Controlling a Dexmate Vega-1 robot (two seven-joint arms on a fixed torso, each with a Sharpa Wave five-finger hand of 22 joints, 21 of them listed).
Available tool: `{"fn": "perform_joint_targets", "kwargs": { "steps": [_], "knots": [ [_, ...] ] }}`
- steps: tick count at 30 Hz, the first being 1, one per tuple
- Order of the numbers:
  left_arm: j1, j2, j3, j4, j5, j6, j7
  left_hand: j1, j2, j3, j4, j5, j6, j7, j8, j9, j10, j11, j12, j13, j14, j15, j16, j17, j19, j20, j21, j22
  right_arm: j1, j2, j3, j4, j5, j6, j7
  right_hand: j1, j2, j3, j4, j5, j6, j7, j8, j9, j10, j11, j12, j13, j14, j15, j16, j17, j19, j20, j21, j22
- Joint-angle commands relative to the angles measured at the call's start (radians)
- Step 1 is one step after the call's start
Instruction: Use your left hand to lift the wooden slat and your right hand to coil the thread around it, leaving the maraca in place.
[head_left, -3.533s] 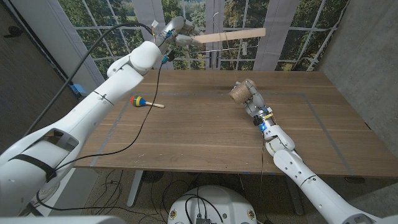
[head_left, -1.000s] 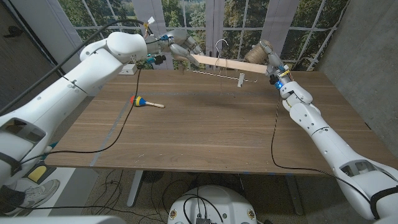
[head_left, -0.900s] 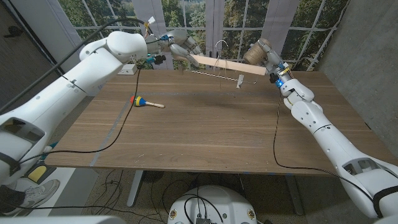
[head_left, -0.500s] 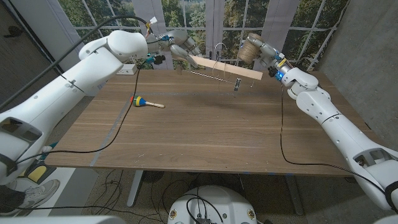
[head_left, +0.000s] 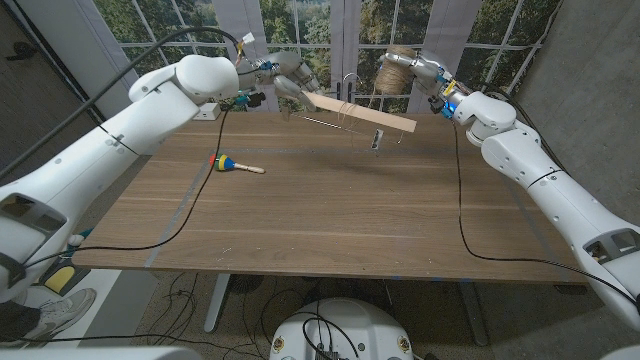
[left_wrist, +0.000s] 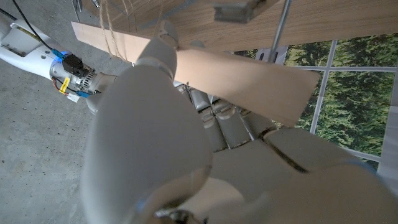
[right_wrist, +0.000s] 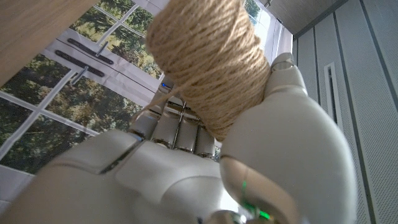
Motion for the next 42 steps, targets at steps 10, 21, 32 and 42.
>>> {"fn": "perform_joint_targets", "kwargs": {
  "steps": [10,21,32,42],
  "knots": [
    [0.043,-0.012,-0.017,-0.019,0.090,0.007,0.102,0.130,0.149,0.014,0.007,0.004,0.016,-0.001,0.004,0.001,0.008,0.000,-0.003,0.003,0.104,-0.096,-0.004,0.002,-0.007,-0.074,0.006,0.000,-0.099,-0.129,0.033,-0.291,-0.260,0.003,-0.182,0.202,0.202,0.057,0.061,0.001,0.296,-0.181,0.004,0.003,0.106,-0.098,-0.001,0.005,0.032,-0.167,-0.014,0.004,-0.009,-0.037,0.008,0.000],
    [0.087,-0.053,-0.043,-0.011,0.099,0.007,0.212,0.130,0.148,0.014,0.007,0.004,0.017,0.001,0.003,0.001,0.009,-0.001,-0.005,0.003,0.106,-0.097,-0.006,0.003,-0.008,-0.074,0.008,0.000,-0.209,-0.188,0.081,-0.475,-0.447,-0.053,-0.316,0.207,0.202,0.057,0.060,0.002,0.299,-0.186,0.005,0.003,0.109,-0.108,-0.001,0.006,0.030,-0.168,-0.018,0.005,-0.012,-0.036,0.011,-0.001],
    [0.099,-0.078,-0.050,-0.001,0.096,0.022,0.267,0.131,0.148,0.015,0.006,0.005,0.018,-0.001,0.002,0.001,0.012,-0.001,-0.005,0.004,0.108,-0.097,-0.008,0.003,-0.009,-0.076,0.009,0.000,-0.319,-0.190,0.133,-0.566,-0.552,-0.074,-0.400,0.212,0.202,0.057,0.058,0.003,0.299,-0.188,0.005,0.003,0.109,-0.111,-0.003,0.006,0.032,-0.171,-0.019,0.006,-0.015,-0.039,0.014,-0.002],
    [0.111,-0.094,-0.062,0.025,0.077,-0.031,0.296,0.129,0.148,0.016,0.007,0.005,0.020,-0.002,0.002,0.000,0.013,-0.005,-0.007,0.005,0.110,-0.097,-0.009,0.004,-0.009,-0.075,0.011,0.000,-0.330,-0.164,0.161,-0.535,-0.522,-0.061,-0.386,0.215,0.201,0.057,0.057,0.003,0.299,-0.189,0.006,0.003,0.111,-0.111,-0.004,0.007,0.034,-0.172,-0.021,0.007,-0.014,-0.041,0.017,-0.002]
  ]
}}
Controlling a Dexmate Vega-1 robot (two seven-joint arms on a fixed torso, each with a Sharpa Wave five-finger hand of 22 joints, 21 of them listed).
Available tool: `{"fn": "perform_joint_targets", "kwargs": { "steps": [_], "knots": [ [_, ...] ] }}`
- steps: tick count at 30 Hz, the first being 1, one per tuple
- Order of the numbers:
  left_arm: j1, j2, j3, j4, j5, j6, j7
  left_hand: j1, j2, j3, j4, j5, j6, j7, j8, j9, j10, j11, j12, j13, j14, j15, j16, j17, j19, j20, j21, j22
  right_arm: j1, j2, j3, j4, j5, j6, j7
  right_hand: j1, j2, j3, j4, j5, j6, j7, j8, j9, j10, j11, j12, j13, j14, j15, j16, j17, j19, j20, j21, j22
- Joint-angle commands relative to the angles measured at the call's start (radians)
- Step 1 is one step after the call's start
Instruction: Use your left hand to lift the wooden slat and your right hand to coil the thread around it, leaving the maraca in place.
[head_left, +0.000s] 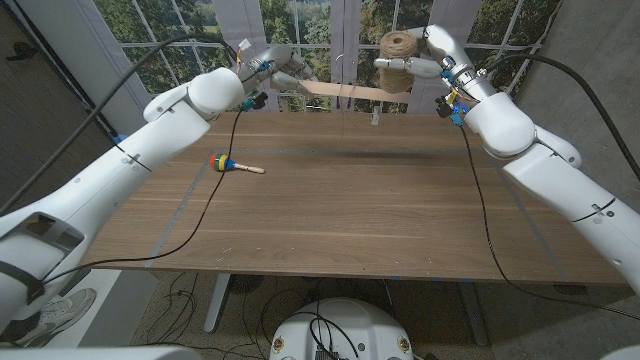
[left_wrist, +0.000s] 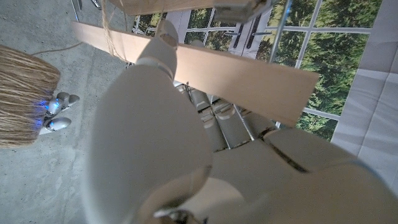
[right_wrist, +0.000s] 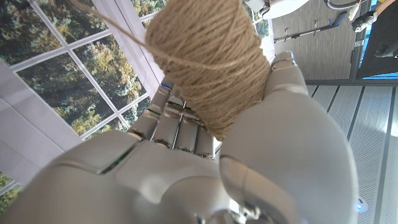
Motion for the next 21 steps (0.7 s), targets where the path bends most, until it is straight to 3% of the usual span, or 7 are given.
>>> {"fn": "perform_joint_targets", "kwargs": {
  "steps": [1,10,11,13,21],
  "knots": [
    [0.019,-0.016,-0.014,0.017,-0.012,-0.041,0.057,0.129,0.148,0.015,0.007,0.006,0.013,-0.001,0.007,0.005,0.009,-0.001,-0.007,0.005,0.105,-0.099,0.000,0.002,-0.003,-0.077,0.011,0.000,-0.056,0.023,0.047,-0.011,-0.003,0.017,-0.012,0.203,0.213,0.057,0.057,0.003,0.288,-0.186,0.005,0.003,0.109,-0.108,0.004,0.004,0.034,-0.172,-0.007,0.002,-0.005,-0.039,0.009,0.003],
    [0.051,-0.059,-0.030,0.024,-0.020,-0.016,0.151,0.130,0.147,0.016,0.006,0.007,0.015,0.002,0.007,0.004,0.012,0.001,-0.007,0.005,0.107,-0.099,-0.002,0.003,-0.004,-0.078,0.012,0.000,-0.051,0.037,0.047,-0.010,-0.015,0.045,-0.011,0.204,0.213,0.056,0.058,0.004,0.288,-0.187,0.005,0.003,0.110,-0.116,0.004,0.006,0.036,-0.171,-0.008,0.003,-0.006,-0.040,0.012,0.002],
    [0.057,-0.068,-0.032,0.025,-0.022,-0.012,0.166,0.131,0.148,0.017,0.005,0.007,0.016,0.001,0.007,0.004,0.011,0.004,-0.009,0.004,0.107,-0.099,-0.001,0.003,-0.004,-0.079,0.012,0.000,-0.049,0.039,0.044,-0.011,-0.017,0.049,-0.008,0.204,0.213,0.056,0.057,0.004,0.288,-0.187,0.005,0.003,0.111,-0.107,0.003,0.004,0.037,-0.172,-0.008,0.004,-0.006,-0.040,0.012,0.002],
    [0.027,-0.059,-0.011,0.050,-0.025,-0.032,0.118,0.130,0.147,0.017,0.005,0.006,0.016,0.001,0.007,0.004,0.011,0.002,-0.009,0.004,0.108,-0.099,-0.002,0.003,-0.004,-0.079,0.013,0.000,-0.039,0.040,0.034,-0.017,-0.026,0.047,0.000,0.205,0.213,0.056,0.057,0.004,0.288,-0.186,0.005,0.003,0.111,-0.111,0.003,0.005,0.037,-0.172,-0.008,0.004,-0.005,-0.040,0.013,0.002],
    [0.007,-0.071,0.009,0.083,-0.038,-0.048,0.093,0.129,0.147,0.017,0.006,0.006,0.016,0.000,0.006,0.005,0.011,0.002,-0.010,0.005,0.109,-0.099,-0.003,0.004,-0.003,-0.078,0.015,0.001,0.041,0.046,-0.020,-0.034,-0.067,0.017,0.050,0.206,0.213,0.055,0.058,0.004,0.288,-0.187,0.005,0.003,0.111,-0.116,0.002,0.006,0.039,-0.172,-0.010,0.005,-0.006,-0.042,0.016,0.002]
  ]
}}
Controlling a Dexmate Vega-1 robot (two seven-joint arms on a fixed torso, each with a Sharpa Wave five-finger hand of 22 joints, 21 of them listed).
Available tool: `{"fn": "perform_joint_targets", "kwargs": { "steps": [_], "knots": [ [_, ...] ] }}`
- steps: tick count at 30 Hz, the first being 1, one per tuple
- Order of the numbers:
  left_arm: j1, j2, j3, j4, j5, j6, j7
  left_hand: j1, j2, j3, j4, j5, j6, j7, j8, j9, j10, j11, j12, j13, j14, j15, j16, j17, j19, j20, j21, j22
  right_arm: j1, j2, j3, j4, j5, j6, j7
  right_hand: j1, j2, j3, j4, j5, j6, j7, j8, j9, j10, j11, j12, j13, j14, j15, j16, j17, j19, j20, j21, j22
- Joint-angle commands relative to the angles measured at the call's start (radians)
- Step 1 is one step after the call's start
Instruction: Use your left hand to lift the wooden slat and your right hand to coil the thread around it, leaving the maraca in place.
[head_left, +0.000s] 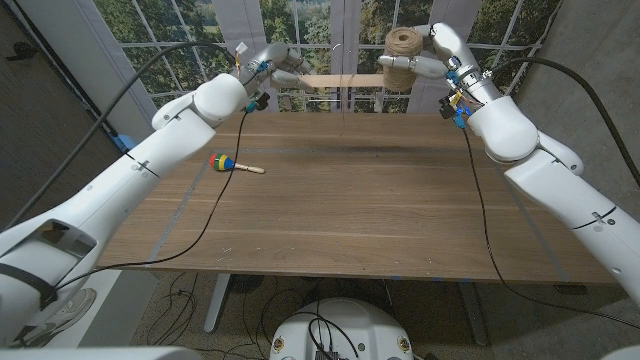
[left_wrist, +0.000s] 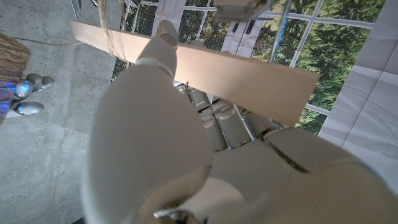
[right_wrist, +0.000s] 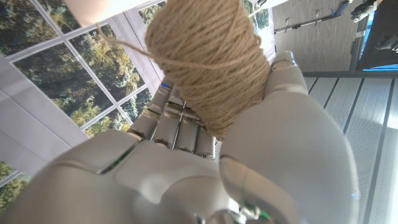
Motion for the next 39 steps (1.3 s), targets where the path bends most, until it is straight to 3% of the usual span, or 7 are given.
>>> {"fn": "perform_joint_targets", "kwargs": {
  "steps": [1,12,25,39],
  "knots": [
    [-0.018,-0.021,0.020,0.048,-0.033,-0.028,0.025,0.129,0.147,0.014,0.009,0.004,0.009,0.000,0.004,0.005,0.005,0.000,-0.002,0.003,0.106,-0.096,0.000,0.004,-0.004,-0.078,0.007,0.001,0.101,0.021,-0.070,-0.044,-0.073,-0.060,0.049,0.206,0.212,0.054,0.058,0.004,0.289,-0.186,0.006,0.003,0.111,-0.115,0.002,0.003,0.039,-0.172,-0.003,0.005,-0.006,-0.042,0.009,0.002],
    [-0.004,-0.020,0.008,0.042,-0.045,-0.025,0.050,0.130,0.148,0.016,0.009,0.005,0.010,0.001,0.004,0.005,0.008,-0.002,-0.003,0.003,0.107,-0.096,-0.002,0.005,-0.004,-0.079,0.008,0.000,0.145,0.036,-0.088,-0.011,-0.017,-0.039,0.107,0.209,0.213,0.054,0.058,0.005,0.290,-0.185,0.006,0.003,0.110,-0.108,-0.001,0.003,0.040,-0.173,-0.007,0.006,-0.005,-0.043,0.014,0.001],
    [-0.028,-0.031,0.024,0.061,-0.044,-0.029,0.040,0.128,0.147,0.016,0.009,0.004,0.009,0.000,0.002,0.005,0.005,-0.002,-0.004,0.006,0.110,-0.097,-0.003,0.006,-0.005,-0.078,0.009,0.000,0.138,-0.057,-0.107,-0.072,0.019,-0.041,0.258,0.211,0.212,0.053,0.058,0.006,0.289,-0.186,0.006,0.003,0.112,-0.107,-0.002,0.003,0.038,-0.173,-0.012,0.006,-0.009,-0.042,0.016,0.001],
    [-0.044,-0.049,0.032,0.078,-0.063,-0.024,0.035,0.130,0.147,0.018,0.008,0.004,0.009,0.003,0.002,0.006,0.007,0.000,-0.005,0.006,0.110,-0.096,-0.006,0.007,-0.004,-0.080,0.012,0.000,0.137,-0.097,-0.145,-0.016,0.179,0.008,0.440,0.212,0.213,0.051,0.059,0.006,0.288,-0.182,0.005,0.003,0.114,-0.100,-0.003,0.005,0.044,-0.172,-0.011,0.010,-0.010,-0.039,0.020,0.000]
  ]
}}
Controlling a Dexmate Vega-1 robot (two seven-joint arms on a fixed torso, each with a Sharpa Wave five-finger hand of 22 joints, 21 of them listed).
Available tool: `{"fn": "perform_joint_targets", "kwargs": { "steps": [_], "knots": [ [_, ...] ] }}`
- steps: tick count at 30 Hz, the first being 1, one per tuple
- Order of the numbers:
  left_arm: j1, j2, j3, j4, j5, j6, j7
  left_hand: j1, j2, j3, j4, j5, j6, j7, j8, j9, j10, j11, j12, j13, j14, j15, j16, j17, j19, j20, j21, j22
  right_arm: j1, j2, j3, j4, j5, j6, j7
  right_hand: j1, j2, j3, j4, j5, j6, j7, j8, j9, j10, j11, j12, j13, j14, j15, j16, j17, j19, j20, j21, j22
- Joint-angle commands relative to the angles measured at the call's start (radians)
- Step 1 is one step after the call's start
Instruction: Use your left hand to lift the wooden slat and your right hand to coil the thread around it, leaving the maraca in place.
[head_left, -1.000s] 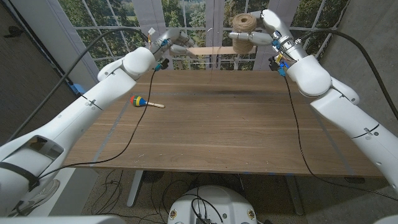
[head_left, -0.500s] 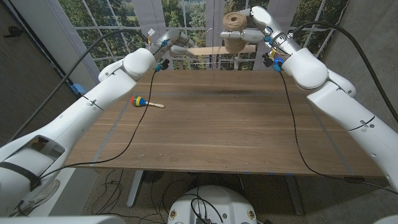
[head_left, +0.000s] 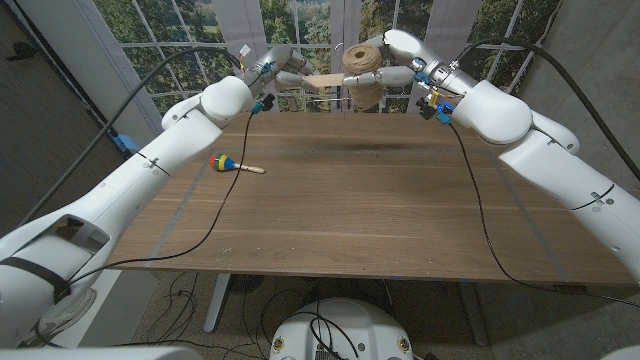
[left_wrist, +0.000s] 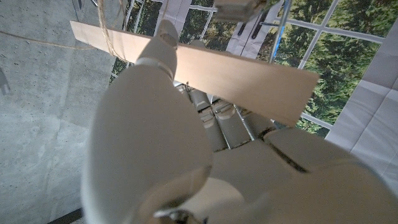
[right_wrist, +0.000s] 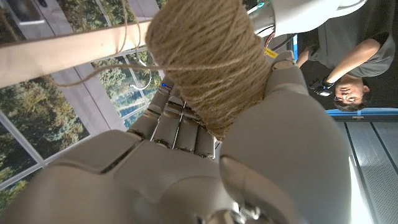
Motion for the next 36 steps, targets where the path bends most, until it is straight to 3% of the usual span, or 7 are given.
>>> {"fn": "perform_joint_targets", "kwargs": {
  "steps": [1,9,16,24,36],
  "knots": [
    [-0.012,-0.014,0.007,0.015,-0.013,0.003,-0.002,0.129,0.147,0.017,0.009,0.005,0.010,0.003,0.007,0.005,0.006,-0.001,-0.005,0.004,0.105,-0.099,-0.002,0.002,-0.004,-0.079,0.008,0.000,0.008,-0.054,-0.041,0.033,0.120,0.008,0.164,0.212,0.214,0.051,0.055,0.006,0.285,-0.180,0.005,0.003,0.108,-0.095,0.003,0.004,0.039,-0.167,-0.003,0.005,-0.006,-0.044,0.004,0.000],
    [-0.023,-0.016,0.014,0.020,-0.010,0.006,-0.004,0.130,0.147,0.018,0.008,0.005,0.010,0.003,0.006,0.005,0.007,-0.002,-0.006,0.002,0.106,-0.099,-0.002,0.003,-0.005,-0.080,0.008,0.000,0.016,-0.100,-0.072,0.037,0.159,-0.083,0.233,0.210,0.215,0.050,0.058,0.006,0.283,-0.173,0.004,0.003,0.105,-0.084,-0.001,0.002,0.040,-0.164,-0.004,0.006,-0.006,-0.038,0.007,0.000],
    [-0.031,-0.021,0.020,0.027,-0.009,0.006,-0.005,0.130,0.147,0.019,0.008,0.004,0.010,0.004,0.006,0.005,0.008,-0.001,-0.006,0.003,0.106,-0.099,-0.003,0.003,-0.004,-0.079,0.008,0.000,0.004,-0.117,-0.072,0.059,0.202,-0.105,0.248,0.210,0.216,0.050,0.060,0.005,0.282,-0.171,0.003,0.003,0.104,-0.079,-0.003,0.001,0.040,-0.162,-0.006,0.007,-0.010,-0.033,0.007,0.000],
    [-0.037,-0.034,0.009,0.049,-0.054,-0.004,-0.028,0.131,0.147,0.020,0.007,0.004,0.010,0.001,0.006,0.005,0.008,-0.001,-0.007,0.003,0.107,-0.099,-0.004,0.003,-0.005,-0.080,0.009,0.000,0.018,-0.101,-0.087,0.138,0.278,-0.086,0.302,0.210,0.216,0.050,0.061,0.005,0.282,-0.167,0.003,0.003,0.107,-0.077,-0.003,0.002,0.041,-0.162,-0.006,0.009,-0.013,-0.027,0.008,-0.001],
    [-0.042,-0.039,0.006,0.067,-0.083,-0.005,-0.025,0.135,0.147,0.023,0.004,0.003,0.012,0.003,0.006,0.005,0.010,0.004,-0.009,0.000,0.110,-0.099,-0.009,-0.002,-0.002,-0.083,0.012,0.000,0.106,-0.066,-0.160,0.258,0.303,-0.152,0.384,0.208,0.216,0.048,0.064,0.002,0.280,-0.161,0.003,0.003,0.107,-0.064,-0.007,-0.002,0.040,-0.158,-0.006,0.013,-0.017,-0.014,0.009,-0.002]
  ]
}}
